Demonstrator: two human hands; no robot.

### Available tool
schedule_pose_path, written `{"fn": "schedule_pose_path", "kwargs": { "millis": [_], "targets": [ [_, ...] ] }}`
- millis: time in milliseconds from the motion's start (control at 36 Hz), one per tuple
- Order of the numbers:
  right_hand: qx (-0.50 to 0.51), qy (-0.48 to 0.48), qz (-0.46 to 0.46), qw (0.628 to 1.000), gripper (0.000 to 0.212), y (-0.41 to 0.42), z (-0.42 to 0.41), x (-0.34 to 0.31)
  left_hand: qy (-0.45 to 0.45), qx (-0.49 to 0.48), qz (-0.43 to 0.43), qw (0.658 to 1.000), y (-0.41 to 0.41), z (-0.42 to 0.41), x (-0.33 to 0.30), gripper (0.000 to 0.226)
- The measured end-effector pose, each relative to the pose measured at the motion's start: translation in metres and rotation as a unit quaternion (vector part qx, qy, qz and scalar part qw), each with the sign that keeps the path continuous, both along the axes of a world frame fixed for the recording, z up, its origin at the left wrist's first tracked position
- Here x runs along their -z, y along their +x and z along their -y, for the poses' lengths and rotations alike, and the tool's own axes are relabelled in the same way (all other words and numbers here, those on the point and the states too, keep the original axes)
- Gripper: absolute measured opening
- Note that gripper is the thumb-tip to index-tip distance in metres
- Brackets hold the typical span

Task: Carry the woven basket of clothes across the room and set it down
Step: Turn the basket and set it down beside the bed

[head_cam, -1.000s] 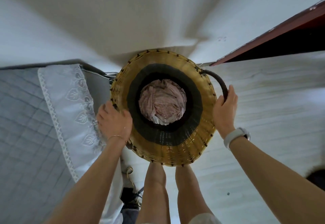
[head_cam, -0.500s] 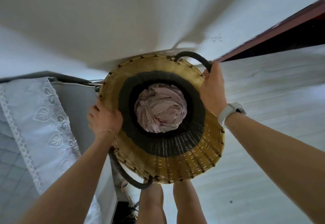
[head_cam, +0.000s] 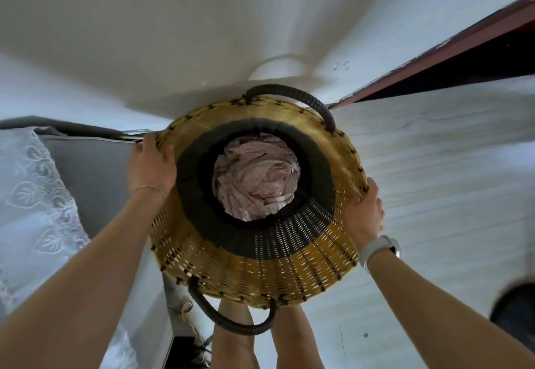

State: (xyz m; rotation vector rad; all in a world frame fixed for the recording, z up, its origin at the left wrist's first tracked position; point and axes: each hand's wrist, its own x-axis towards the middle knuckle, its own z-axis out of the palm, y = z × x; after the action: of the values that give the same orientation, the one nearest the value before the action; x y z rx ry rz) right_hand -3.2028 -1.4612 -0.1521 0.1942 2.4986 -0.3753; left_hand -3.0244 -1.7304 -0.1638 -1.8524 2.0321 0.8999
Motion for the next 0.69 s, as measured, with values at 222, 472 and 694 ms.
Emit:
{"fn": "schedule_pose_path", "kwargs": {
  "millis": [222,472,694],
  "targets": [
    [-0.202,-0.051,-0.088,0.974,0.032,-0.008,0.014,-0.002,-0.081,-0.072,0.036,0.993,0.036,-0.023,-0.011,0.036],
    [-0.338,-0.048,-0.129,0.931,0.033,-0.022,0.083,0.003,-0.091,-0.149,0.096,0.98,0.088,-0.006,-0.014,0.037],
    [-0.295,-0.045,-0.086,0.95,0.036,-0.008,0.101,0.0,-0.047,-0.109,0.089,0.989,0.097,-0.006,-0.014,0.05]
  ]
}}
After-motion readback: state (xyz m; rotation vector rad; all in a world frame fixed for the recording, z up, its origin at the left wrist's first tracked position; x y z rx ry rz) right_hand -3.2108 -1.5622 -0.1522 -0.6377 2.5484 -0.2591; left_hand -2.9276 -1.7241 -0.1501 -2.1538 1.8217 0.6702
